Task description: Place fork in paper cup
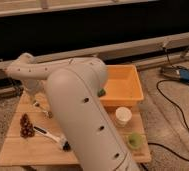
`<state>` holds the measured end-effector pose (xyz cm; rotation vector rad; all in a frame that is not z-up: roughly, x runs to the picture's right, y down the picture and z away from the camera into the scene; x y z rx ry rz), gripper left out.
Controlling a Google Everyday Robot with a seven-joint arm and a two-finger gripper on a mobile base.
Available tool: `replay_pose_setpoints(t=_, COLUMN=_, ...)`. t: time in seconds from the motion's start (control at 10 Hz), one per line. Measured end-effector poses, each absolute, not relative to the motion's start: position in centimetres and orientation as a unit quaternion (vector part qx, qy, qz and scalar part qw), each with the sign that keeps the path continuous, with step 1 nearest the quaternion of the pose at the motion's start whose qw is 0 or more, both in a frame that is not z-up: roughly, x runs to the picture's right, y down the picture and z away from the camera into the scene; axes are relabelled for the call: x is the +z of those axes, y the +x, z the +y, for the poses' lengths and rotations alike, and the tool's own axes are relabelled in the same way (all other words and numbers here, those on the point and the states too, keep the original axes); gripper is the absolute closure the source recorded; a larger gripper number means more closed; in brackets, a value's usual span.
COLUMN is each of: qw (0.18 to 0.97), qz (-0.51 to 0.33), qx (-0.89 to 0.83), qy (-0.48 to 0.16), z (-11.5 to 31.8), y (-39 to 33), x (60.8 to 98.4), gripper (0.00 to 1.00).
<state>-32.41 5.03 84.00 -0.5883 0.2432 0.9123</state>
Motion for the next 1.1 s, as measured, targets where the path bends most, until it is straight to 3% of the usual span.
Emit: replay_pose_setpoints(t=1.1, qw=0.86, qz=0.128, qx=0.382, qy=-0.313, z=10.5, y=-33.6, x=90.3, gripper=0.35)
